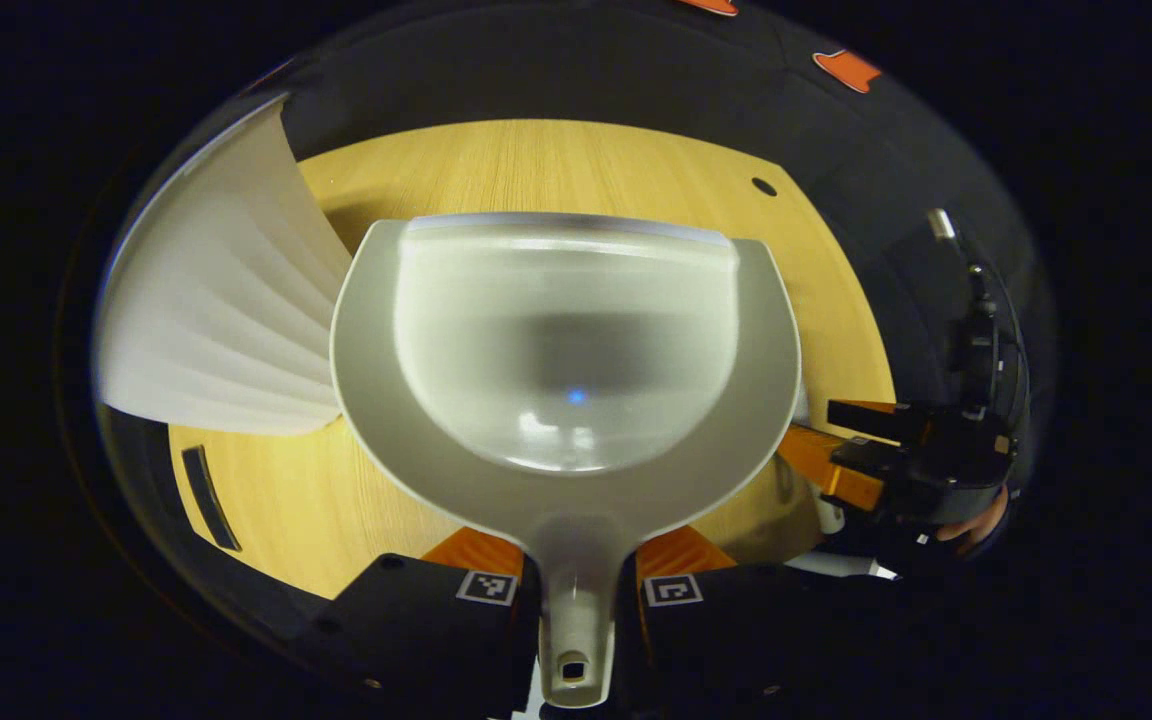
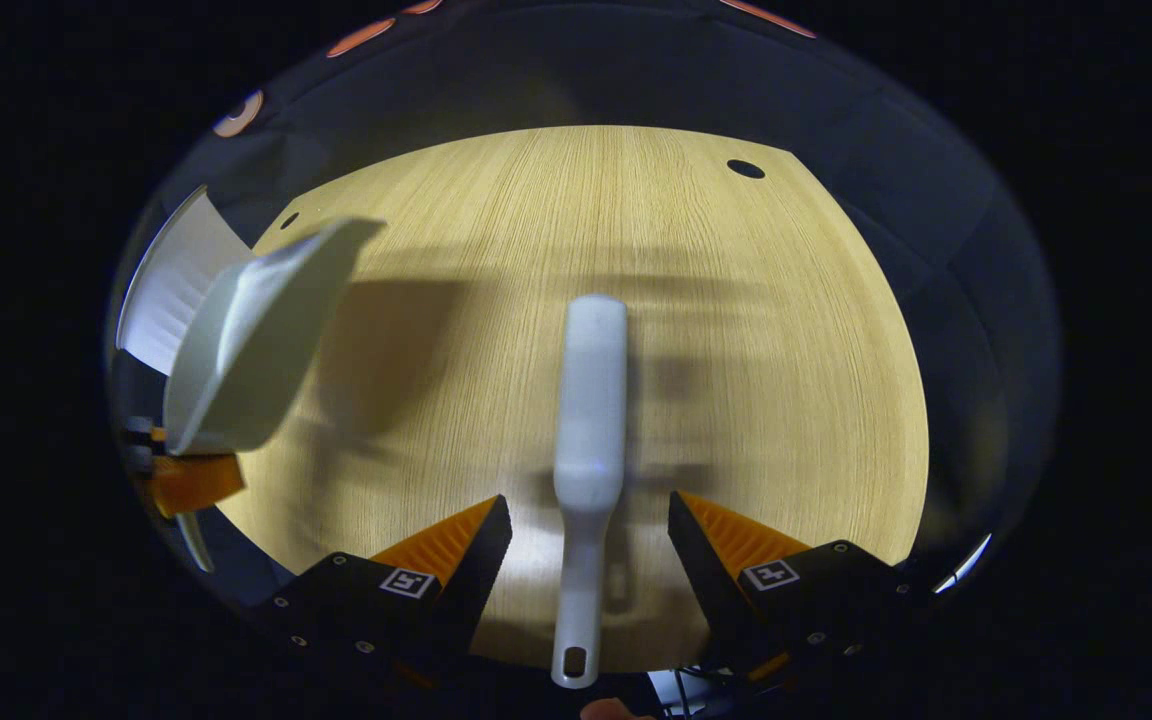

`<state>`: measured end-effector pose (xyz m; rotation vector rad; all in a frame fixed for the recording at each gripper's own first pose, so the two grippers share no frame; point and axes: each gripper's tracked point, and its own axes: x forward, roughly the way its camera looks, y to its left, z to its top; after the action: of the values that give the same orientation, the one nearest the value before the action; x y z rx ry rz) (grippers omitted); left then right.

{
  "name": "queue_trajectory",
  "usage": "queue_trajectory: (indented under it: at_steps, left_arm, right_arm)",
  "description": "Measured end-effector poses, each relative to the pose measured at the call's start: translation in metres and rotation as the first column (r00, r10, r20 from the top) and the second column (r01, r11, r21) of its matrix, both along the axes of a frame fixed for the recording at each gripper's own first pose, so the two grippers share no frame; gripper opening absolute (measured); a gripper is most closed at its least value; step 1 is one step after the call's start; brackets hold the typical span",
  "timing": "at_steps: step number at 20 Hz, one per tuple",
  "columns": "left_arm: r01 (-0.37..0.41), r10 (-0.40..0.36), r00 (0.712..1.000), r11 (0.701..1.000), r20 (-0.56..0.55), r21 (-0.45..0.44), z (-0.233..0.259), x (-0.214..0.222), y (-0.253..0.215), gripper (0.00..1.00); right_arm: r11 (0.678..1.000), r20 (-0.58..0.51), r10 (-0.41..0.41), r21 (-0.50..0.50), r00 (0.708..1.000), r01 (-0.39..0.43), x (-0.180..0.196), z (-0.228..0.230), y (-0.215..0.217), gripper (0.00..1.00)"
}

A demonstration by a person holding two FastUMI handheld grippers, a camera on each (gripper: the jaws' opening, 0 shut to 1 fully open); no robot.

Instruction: Pick up the small broom and dustpan from the desktop, sweep the trash into the dustpan with the broom, and then empty the trash into the garbage bin.

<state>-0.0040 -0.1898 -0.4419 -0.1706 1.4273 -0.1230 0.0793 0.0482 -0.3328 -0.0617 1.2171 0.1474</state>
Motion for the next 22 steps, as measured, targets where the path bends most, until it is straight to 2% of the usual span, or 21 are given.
queue_trajectory:
  at_steps: [4,7,10,12,16,18,20,21,22]
  left_arm:
    - [-0.029,0.029,0.998,1.000,-0.057,-0.008,-0.045,-0.005,-0.006,0.32]
    - [-0.024,0.023,0.997,1.000,-0.074,-0.001,-0.059,-0.004,-0.014,0.32]
    - [-0.022,0.022,0.996,1.000,-0.086,-0.006,-0.068,-0.001,-0.013,0.32]
    - [-0.020,0.022,0.996,0.999,-0.086,0.025,-0.072,-0.001,-0.007,0.32]
    - [-0.019,0.020,0.998,1.000,-0.067,0.018,-0.072,-0.003,-0.007,0.36]
    - [-0.005,0.006,0.999,1.000,-0.039,0.027,-0.066,0.000,-0.007,0.41]
    - [-0.001,0.001,1.000,1.000,-0.015,0.022,-0.057,0.002,-0.007,0.53]
    - [-0.003,0.003,1.000,1.000,-0.002,0.028,-0.052,0.003,-0.006,0.63]
    - [-0.013,0.012,1.000,0.999,0.013,0.039,-0.047,0.004,-0.003,0.65]
  right_arm:
    - [1.000,-0.010,0.019,-0.008,1.000,-0.019,-0.003,-0.004,0.005,0.96]
    - [0.999,-0.011,0.028,-0.016,1.000,-0.028,-0.005,-0.005,0.006,0.96]
    - [1.000,-0.012,0.024,-0.019,1.000,-0.024,-0.006,-0.004,0.004,0.96]
    - [1.000,-0.006,0.014,-0.021,1.000,-0.014,-0.005,-0.003,0.003,0.96]
    - [1.000,0.005,-0.002,-0.005,1.000,0.002,-0.004,0.001,0.001,0.96]
    - [1.000,0.012,-0.007,0.004,1.000,0.007,-0.003,0.000,0.001,0.96]
    - [1.000,0.019,-0.007,0.012,1.000,0.007,-0.005,0.005,0.002,0.96]
    - [1.000,0.026,-0.005,0.017,1.000,0.005,-0.005,0.007,0.002,0.96]
    - [1.000,0.040,-0.005,0.018,0.999,0.004,-0.003,0.013,0.001,0.96]
